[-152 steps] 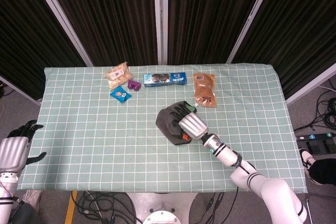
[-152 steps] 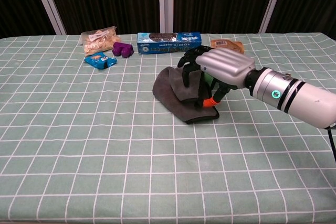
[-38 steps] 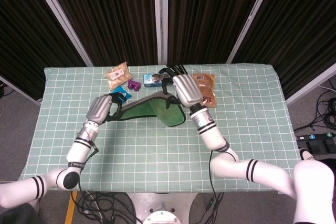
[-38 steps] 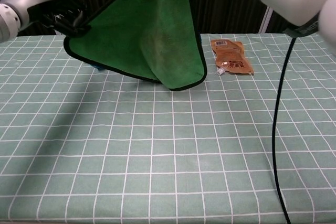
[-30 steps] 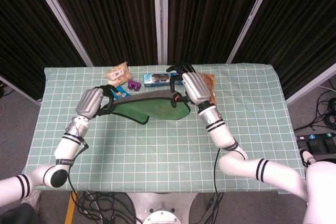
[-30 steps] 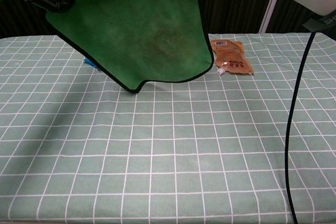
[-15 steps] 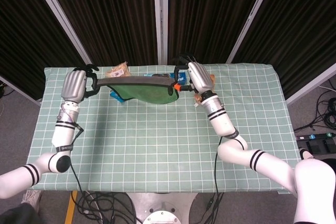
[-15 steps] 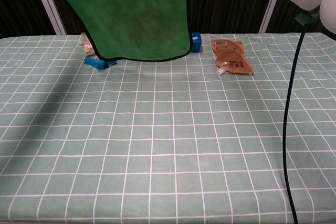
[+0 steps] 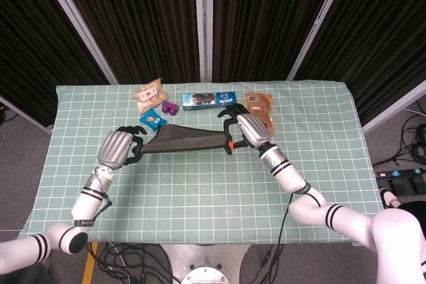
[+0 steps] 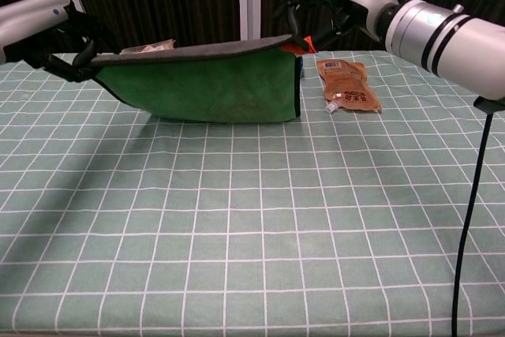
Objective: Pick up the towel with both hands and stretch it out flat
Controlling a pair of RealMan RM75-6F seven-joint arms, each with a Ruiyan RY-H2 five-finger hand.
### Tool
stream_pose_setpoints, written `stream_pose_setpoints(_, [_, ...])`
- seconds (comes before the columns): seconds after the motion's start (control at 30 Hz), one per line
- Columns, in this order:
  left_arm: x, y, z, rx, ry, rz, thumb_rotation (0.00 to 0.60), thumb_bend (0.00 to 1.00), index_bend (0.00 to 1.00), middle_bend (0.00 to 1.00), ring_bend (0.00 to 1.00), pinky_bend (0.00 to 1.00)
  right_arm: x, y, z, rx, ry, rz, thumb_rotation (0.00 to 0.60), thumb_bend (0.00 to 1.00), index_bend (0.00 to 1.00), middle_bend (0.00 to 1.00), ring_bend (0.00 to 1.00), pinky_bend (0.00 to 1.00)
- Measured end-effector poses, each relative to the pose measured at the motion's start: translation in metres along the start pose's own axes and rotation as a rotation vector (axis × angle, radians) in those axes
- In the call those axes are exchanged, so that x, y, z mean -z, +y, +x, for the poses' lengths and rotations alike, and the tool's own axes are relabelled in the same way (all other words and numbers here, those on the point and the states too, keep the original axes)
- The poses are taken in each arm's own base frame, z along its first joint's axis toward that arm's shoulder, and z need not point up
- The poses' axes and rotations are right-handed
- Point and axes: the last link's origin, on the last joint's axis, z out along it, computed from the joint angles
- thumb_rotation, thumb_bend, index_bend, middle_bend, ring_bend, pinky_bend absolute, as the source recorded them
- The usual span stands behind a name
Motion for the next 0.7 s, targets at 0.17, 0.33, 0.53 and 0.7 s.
stream_pose_setpoints(0.17, [0.016,0.009,-0.012,-0.008,-0.042,-0.044,0.6,0.52,0.82,0.45,0.36,0.33,0.015,0.005,-0.007,-0.012,-0.025,0.003,0.6,0.25,0.7,0.25,0.09,0.0])
stream_pose_setpoints(0.33, [0.024,0.013,-0.02,-0.025,-0.062,-0.068,0.6,0.52,0.81,0.45,0.36,0.33,0.029,0.012,-0.015,-0.014,-0.046,-0.004,0.6,0.25,0.69,0.25,0.09,0.0])
stream_pose_setpoints(0.53, [0.029,0.018,-0.032,-0.033,-0.087,-0.076,0.6,0.4,0.75,0.45,0.36,0.33,0.046,0.023,-0.032,0.026,-0.081,-0.011,0.6,0.18,0.58,0.22,0.06,0.0])
stream_pose_setpoints(0.7, [0.034,0.025,-0.046,-0.057,-0.116,-0.095,0.6,0.27,0.61,0.44,0.36,0.33,0.063,0.03,-0.052,0.059,-0.121,-0.002,0.6,0.12,0.49,0.19,0.03,0.0])
